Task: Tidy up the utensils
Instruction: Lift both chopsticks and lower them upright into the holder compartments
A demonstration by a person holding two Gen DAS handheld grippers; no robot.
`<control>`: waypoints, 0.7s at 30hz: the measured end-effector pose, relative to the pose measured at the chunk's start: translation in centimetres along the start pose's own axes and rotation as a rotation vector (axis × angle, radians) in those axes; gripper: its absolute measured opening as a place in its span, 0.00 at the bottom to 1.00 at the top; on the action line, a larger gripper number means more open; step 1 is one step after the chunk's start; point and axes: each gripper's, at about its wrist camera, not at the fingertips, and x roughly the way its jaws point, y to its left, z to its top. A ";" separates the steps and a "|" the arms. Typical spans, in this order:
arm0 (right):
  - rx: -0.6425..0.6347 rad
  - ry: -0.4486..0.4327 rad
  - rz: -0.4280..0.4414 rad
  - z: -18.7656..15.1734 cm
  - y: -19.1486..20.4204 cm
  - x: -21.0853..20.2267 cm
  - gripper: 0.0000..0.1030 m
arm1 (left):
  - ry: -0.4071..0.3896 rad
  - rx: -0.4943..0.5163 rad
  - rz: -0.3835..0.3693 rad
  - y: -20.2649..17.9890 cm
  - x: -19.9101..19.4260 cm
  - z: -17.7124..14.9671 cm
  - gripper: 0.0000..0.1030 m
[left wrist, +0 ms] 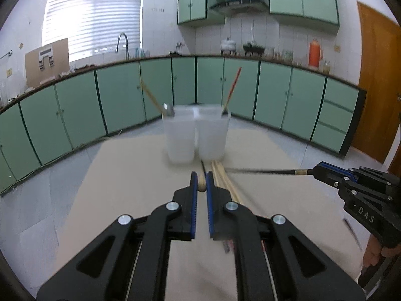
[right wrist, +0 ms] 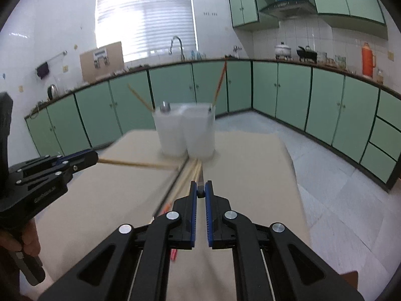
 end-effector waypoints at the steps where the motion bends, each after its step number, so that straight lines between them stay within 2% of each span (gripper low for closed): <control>1: 0.004 -0.007 0.007 0.7 -0.1 -0.1 0.06 | -0.011 -0.004 -0.007 0.1 -0.2 0.7 0.06; 9: -0.030 -0.056 0.076 7.4 -0.4 -1.0 0.06 | -0.083 -0.023 -0.053 0.6 -1.5 5.2 0.06; 15: -0.094 -0.024 0.119 10.1 0.4 -0.6 0.06 | -0.106 -0.019 -0.081 0.5 -2.0 7.2 0.06; 21: -0.113 -0.044 0.156 12.0 0.6 -0.9 0.06 | -0.133 -0.018 -0.101 0.9 -2.5 8.8 0.06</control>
